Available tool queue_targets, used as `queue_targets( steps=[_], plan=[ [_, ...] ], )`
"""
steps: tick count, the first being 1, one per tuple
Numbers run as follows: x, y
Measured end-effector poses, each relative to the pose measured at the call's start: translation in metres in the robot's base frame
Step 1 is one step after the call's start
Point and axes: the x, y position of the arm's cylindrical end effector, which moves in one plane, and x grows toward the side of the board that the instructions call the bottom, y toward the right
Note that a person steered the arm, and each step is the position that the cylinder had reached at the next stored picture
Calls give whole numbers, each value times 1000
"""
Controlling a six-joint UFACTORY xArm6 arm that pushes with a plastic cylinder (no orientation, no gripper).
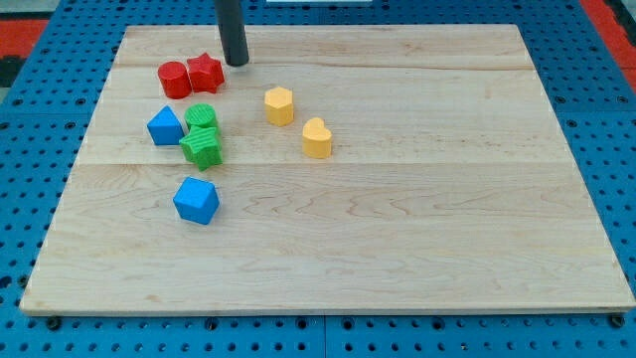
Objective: Drag the red star into the left side of the hexagon
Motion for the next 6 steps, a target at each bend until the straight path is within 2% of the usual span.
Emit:
queue_targets(
  steps=[1, 2, 3, 5, 6],
  plan=[
    [3, -56],
    [53, -36],
    [74, -6],
    [116, 14],
    [87, -10]
  ],
)
